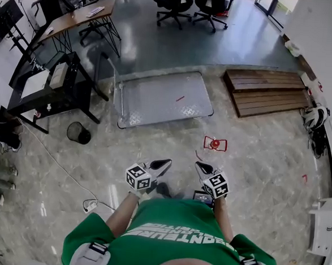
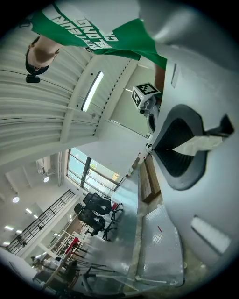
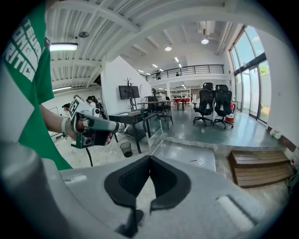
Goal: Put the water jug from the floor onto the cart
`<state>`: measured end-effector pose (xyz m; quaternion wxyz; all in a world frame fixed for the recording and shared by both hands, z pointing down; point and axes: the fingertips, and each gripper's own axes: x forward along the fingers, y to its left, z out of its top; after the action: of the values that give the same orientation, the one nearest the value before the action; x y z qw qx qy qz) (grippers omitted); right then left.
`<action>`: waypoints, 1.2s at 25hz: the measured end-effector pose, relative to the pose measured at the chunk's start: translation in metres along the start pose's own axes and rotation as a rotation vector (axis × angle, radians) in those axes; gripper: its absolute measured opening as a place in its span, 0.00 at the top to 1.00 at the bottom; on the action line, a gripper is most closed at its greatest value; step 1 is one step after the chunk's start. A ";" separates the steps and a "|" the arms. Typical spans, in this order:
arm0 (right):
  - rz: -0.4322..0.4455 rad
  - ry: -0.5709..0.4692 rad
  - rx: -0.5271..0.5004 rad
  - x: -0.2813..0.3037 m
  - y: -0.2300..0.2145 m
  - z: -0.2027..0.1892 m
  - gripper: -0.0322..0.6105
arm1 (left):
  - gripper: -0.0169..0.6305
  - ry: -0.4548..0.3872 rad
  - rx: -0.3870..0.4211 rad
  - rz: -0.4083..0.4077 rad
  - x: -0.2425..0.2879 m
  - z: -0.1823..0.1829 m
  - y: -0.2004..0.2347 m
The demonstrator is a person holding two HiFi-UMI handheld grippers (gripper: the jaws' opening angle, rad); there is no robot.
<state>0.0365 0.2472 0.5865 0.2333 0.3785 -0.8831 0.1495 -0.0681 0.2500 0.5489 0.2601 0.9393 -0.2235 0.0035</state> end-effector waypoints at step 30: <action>0.084 0.009 -0.004 0.062 -0.214 0.025 0.96 | 0.95 0.001 0.038 0.087 0.170 0.080 0.091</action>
<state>0.1499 0.0558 0.6164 0.2316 0.3400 -0.8974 0.1594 0.0375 0.0698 0.5452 0.2419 0.9335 -0.2640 0.0198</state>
